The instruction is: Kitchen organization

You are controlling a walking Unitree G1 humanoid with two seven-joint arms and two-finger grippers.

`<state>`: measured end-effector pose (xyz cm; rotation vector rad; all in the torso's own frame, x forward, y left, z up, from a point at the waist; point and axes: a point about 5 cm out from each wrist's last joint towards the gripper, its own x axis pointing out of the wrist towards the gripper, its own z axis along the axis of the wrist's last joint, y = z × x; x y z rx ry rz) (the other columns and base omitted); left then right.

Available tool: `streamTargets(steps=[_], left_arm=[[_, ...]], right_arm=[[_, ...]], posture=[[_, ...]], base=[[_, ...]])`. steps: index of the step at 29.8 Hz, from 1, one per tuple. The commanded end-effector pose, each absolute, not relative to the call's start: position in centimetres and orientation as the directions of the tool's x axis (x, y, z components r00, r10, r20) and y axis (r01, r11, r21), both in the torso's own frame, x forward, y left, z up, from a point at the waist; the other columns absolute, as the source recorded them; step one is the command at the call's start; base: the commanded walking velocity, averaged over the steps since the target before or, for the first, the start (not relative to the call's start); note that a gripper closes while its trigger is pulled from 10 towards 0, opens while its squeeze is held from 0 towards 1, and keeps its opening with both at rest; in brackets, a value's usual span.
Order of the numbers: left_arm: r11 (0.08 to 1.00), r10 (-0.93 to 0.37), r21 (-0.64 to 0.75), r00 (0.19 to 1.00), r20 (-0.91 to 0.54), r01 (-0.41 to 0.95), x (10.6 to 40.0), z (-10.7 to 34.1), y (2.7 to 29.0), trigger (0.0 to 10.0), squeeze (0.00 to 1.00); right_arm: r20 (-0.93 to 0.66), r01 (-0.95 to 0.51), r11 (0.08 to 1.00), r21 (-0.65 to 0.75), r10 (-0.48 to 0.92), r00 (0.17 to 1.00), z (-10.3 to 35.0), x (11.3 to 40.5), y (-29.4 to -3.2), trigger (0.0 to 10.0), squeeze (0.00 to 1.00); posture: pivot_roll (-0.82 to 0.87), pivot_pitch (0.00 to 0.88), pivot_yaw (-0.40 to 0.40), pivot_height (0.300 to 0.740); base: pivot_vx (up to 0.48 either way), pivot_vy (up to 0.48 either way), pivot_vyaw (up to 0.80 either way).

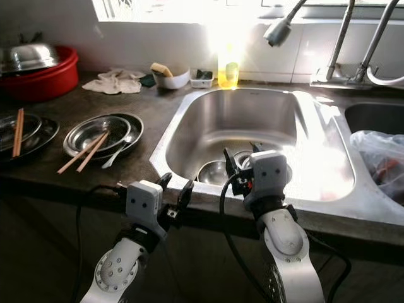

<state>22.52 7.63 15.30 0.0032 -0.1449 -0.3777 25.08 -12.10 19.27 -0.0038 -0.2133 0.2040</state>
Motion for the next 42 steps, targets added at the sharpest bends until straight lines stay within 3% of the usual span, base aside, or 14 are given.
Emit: streamTargets(steps=[1,21,30,42], left_arm=[[0.931,-0.364,0.038,0.920,0.143,0.363,22.47,15.55,7.73,10.0,0.00],[0.931,-0.364,0.041,0.922,0.134,0.362,22.49,15.37,7.85,10.0,0.00],[0.932,-0.363,0.043,0.923,0.129,0.360,22.54,15.26,7.86,10.0,0.00],[0.935,-0.355,0.046,0.926,0.130,0.352,22.70,15.30,7.89,10.0,0.00]], right_arm=[[0.225,-0.198,0.980,-0.020,0.198,0.954,19.75,25.04,-11.95,10.0,0.00],[0.222,-0.198,0.980,-0.025,0.199,0.955,19.70,25.09,-11.75,10.0,0.00],[0.216,-0.199,0.980,-0.026,0.200,0.956,19.58,25.06,-11.69,10.0,0.00],[0.216,-0.198,0.980,-0.026,0.199,0.956,19.53,25.14,-11.68,10.0,0.00]], posture=[[0.04,0.032,0.010,0.740],[0.04,0.036,0.015,0.740],[0.04,0.037,0.015,0.740],[0.04,0.031,0.011,0.740]], base=[[-0.304,0.000,0.00],[-0.303,0.000,0.00],[-0.288,0.000,0.76],[0.000,0.000,0.80]])
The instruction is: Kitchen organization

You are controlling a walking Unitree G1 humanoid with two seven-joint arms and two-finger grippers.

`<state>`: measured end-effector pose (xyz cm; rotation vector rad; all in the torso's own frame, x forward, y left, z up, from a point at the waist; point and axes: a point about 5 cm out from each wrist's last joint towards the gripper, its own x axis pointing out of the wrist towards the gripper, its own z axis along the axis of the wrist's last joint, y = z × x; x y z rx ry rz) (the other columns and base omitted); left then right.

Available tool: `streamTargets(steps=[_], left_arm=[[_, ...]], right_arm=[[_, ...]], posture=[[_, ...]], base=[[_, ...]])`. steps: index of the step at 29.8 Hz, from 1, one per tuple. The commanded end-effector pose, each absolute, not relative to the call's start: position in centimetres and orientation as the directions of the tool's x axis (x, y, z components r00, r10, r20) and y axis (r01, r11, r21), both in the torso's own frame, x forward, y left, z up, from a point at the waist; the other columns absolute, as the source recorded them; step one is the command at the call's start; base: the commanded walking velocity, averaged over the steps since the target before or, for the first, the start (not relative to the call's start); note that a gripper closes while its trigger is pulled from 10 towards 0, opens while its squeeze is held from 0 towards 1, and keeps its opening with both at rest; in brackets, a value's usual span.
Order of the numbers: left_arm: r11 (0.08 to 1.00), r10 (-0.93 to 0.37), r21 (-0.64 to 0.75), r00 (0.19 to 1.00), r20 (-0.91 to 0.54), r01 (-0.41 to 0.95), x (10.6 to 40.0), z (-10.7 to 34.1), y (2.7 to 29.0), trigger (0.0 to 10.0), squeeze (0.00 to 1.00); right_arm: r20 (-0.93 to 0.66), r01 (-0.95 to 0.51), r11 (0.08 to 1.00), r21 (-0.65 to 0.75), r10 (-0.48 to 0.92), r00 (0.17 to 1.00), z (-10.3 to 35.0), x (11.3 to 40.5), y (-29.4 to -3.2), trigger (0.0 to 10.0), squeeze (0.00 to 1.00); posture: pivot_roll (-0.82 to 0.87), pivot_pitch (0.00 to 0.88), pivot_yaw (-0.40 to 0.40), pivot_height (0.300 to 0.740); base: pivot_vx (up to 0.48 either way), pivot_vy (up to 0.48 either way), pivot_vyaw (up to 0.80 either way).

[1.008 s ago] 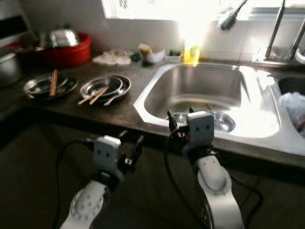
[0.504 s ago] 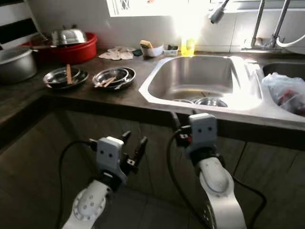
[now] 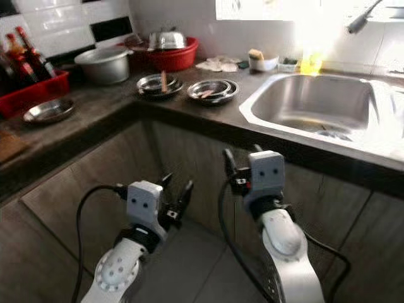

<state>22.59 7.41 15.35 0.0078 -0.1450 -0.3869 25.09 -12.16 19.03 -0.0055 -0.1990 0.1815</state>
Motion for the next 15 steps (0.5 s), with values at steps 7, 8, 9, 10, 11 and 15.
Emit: streamTargets(steps=[7,8,9,10,11,15], left_arm=[[0.933,-0.359,0.055,0.923,0.139,0.355,22.78,15.44,7.79,10.0,0.00],[0.933,-0.361,0.057,0.922,0.140,0.356,22.78,15.46,7.79,10.0,0.00],[0.932,-0.362,0.060,0.921,0.141,0.357,22.77,15.46,7.82,10.0,0.00],[0.932,-0.362,0.060,0.921,0.141,0.357,22.77,15.46,7.82,10.0,0.00],[0.930,-0.367,0.062,0.919,0.142,0.362,22.78,15.49,7.78,10.0,0.00],[0.929,-0.370,0.063,0.918,0.140,0.365,22.79,15.43,7.68,10.0,0.00]], right_arm=[[0.216,-0.200,0.979,-0.027,0.201,0.956,19.54,25.32,-11.70,10.0,0.00],[0.216,-0.201,0.979,-0.027,0.202,0.955,19.55,25.34,-11.69,10.0,0.00],[0.215,-0.202,0.979,-0.028,0.203,0.955,19.56,25.37,-11.65,10.0,0.00],[0.215,-0.202,0.979,-0.028,0.203,0.955,19.56,25.37,-11.65,10.0,0.00],[0.217,-0.200,0.980,-0.017,0.199,0.956,19.61,25.46,-11.70,10.0,0.00],[0.216,-0.200,0.980,-0.012,0.198,0.956,19.60,25.50,-11.79,10.0,0.00]], posture=[[0.04,0.026,0.013,0.740],[0.04,0.026,0.013,0.740],[0.04,0.025,0.017,0.740],[0.04,0.025,0.017,0.740],[0.04,0.026,0.016,0.740],[0.05,0.027,0.013,0.740]], base=[[0.042,0.000,0.80],[0.244,0.000,0.00],[0.364,0.000,0.00],[0.364,0.000,0.00],[0.409,0.000,0.00],[0.412,0.000,0.00]])
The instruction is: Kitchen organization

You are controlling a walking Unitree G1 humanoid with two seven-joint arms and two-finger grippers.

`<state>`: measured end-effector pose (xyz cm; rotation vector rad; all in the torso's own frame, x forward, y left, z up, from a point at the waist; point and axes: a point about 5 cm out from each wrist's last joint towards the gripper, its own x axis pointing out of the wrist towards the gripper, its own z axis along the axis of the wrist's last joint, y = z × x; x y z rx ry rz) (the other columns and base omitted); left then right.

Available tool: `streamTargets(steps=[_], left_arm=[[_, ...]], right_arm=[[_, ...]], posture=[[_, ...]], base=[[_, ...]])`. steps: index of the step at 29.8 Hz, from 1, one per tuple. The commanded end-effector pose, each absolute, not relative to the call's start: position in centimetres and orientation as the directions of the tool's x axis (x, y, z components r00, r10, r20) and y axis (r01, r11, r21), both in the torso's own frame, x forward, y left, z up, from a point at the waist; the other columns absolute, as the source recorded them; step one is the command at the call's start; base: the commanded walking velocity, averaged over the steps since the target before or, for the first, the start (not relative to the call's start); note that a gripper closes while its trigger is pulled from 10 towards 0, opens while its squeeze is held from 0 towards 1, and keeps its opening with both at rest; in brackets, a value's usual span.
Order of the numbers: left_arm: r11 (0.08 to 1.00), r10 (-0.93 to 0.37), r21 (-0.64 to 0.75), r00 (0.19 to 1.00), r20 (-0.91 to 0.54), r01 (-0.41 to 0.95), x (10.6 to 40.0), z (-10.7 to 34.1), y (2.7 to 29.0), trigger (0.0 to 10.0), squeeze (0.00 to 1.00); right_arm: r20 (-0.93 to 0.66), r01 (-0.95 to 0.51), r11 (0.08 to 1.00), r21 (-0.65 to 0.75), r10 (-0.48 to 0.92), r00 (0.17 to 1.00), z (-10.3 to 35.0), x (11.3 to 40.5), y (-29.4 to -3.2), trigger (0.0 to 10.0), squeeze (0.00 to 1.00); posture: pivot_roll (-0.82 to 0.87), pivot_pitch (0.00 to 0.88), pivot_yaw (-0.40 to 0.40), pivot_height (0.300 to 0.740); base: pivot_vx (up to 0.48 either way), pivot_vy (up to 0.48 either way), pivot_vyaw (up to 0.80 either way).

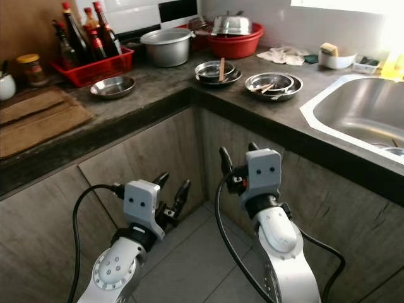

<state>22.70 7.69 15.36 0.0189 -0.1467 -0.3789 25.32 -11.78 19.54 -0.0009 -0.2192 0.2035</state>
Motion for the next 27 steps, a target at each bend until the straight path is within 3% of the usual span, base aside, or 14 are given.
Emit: streamTargets(steps=[1,6,20,27], left_arm=[[0.929,-0.369,0.062,0.919,0.140,0.364,22.80,15.44,7.66,10.0,0.00],[0.929,-0.371,0.058,0.918,0.139,0.366,22.75,15.39,7.62,10.0,0.00],[0.931,-0.364,0.056,0.922,0.134,0.360,22.79,15.31,7.73,10.0,0.00],[0.932,-0.364,0.059,0.922,0.134,0.359,22.86,15.35,7.74,10.0,0.00]], right_arm=[[0.217,-0.201,0.979,-0.013,0.199,0.956,19.62,25.50,-11.81,10.0,0.00],[0.226,-0.214,0.976,-0.033,0.216,0.950,19.77,25.46,-11.63,10.0,0.00],[0.226,-0.220,0.975,-0.040,0.224,0.948,19.88,25.61,-11.49,10.0,0.00],[0.221,-0.222,0.975,-0.027,0.223,0.949,19.82,25.83,-11.42,10.0,0.00]], posture=[[0.05,0.030,0.011,0.740],[0.05,0.031,0.011,0.740],[0.04,0.040,0.010,0.740],[0.05,0.038,0.015,0.740]], base=[[0.412,0.000,0.00],[0.416,0.000,0.10],[0.411,0.000,0.78],[0.394,0.000,0.13]])
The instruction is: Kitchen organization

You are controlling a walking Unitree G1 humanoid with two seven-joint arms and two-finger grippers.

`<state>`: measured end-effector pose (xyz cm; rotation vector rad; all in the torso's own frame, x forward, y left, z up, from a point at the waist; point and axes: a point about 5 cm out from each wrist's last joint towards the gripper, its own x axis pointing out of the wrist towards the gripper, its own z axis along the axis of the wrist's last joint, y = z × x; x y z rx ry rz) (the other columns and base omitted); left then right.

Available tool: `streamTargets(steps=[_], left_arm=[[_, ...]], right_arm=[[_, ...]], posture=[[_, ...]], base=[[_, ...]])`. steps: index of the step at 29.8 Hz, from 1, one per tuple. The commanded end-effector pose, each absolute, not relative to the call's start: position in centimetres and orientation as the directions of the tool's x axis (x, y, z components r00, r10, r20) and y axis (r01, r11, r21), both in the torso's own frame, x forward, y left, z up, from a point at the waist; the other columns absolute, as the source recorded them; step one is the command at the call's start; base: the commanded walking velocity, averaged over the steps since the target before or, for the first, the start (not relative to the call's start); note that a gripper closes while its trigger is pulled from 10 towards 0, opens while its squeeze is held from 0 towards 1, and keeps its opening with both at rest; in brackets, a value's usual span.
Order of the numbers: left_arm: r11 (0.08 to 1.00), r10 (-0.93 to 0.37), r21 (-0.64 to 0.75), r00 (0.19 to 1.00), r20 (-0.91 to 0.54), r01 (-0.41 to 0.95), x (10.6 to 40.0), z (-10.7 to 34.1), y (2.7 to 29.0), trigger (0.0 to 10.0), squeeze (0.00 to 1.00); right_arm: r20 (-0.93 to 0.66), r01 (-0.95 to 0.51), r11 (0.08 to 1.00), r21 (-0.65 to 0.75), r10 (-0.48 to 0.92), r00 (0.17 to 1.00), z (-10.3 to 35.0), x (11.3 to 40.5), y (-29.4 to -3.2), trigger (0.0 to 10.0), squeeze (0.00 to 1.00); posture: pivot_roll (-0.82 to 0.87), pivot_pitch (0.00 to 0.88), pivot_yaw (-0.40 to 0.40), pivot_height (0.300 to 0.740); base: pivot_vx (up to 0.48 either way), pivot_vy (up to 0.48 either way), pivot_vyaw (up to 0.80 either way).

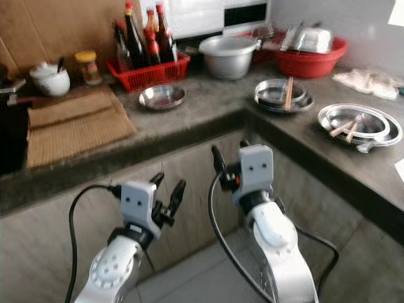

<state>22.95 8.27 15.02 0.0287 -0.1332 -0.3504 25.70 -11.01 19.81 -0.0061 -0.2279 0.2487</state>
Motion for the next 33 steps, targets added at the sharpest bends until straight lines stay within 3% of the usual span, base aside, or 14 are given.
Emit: streamTargets(steps=[1,10,19,29,33], left_arm=[[0.932,-0.364,0.058,0.922,0.134,0.359,22.9,15.4,7.7,10.0,0.00],[0.935,-0.355,0.039,0.925,0.137,0.353,23.1,15.5,7.8,10.0,0.00],[0.934,-0.358,0.044,0.924,0.136,0.356,23.0,15.5,7.7,10.0,0.00],[0.935,-0.354,0.044,0.925,0.141,0.351,23.1,15.6,7.7,10.0,0.00],[0.937,-0.348,0.038,0.927,0.139,0.346,23.1,15.6,7.7,10.0,0.00]], right_arm=[[0.223,-0.223,0.975,-0.027,0.223,0.949,19.8,25.8,-11.4,10.0,0.00],[0.232,-0.241,0.969,-0.043,0.245,0.941,20.1,26.0,-11.2,10.0,0.00],[0.249,-0.217,0.975,-0.053,0.223,0.942,20.7,26.8,-11.9,10.0,0.00],[0.231,-0.278,0.952,-0.129,0.302,0.925,20.7,27.6,-11.1,10.0,0.00],[0.234,-0.289,0.948,-0.130,0.313,0.921,20.9,27.9,-10.9,10.0,0.00]], posture=[[0.05,0.039,0.014,0.740],[0.05,0.038,0.016,0.740],[0.05,0.041,0.013,0.740],[0.05,0.043,0.013,0.740],[0.05,0.044,0.008,0.740]], base=[[0.390,0.000,0.00],[0.391,0.000,0.49],[0.388,0.000,0.00],[0.384,0.000,0.00],[0.341,0.000,0.80]])
